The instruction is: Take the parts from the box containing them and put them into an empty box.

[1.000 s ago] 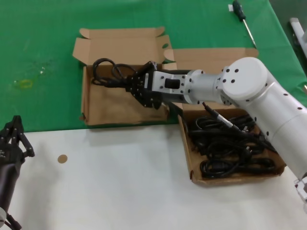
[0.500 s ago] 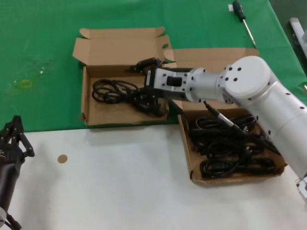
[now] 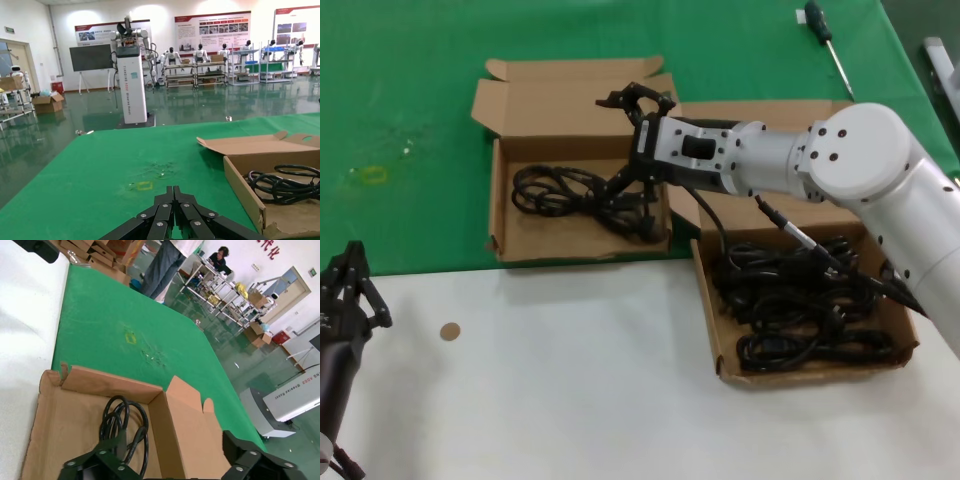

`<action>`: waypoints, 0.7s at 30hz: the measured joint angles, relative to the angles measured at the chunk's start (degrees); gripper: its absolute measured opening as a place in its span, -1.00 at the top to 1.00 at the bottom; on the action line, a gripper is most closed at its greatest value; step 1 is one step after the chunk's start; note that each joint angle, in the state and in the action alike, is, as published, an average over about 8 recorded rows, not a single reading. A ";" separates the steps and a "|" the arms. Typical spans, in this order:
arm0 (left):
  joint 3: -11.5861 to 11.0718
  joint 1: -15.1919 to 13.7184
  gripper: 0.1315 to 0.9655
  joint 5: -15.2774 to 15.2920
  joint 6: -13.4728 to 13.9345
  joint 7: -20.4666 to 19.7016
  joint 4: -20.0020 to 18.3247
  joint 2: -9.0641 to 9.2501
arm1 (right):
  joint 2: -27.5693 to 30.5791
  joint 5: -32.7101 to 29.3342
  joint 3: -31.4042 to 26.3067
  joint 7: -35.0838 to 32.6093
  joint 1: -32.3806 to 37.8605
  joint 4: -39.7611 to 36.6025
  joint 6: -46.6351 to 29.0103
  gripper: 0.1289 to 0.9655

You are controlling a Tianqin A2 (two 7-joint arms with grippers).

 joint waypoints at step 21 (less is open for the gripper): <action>0.00 0.00 0.65 0.00 0.00 0.00 0.00 0.00 | 0.67 5.18 5.79 2.70 -11.55 8.21 7.62 -0.80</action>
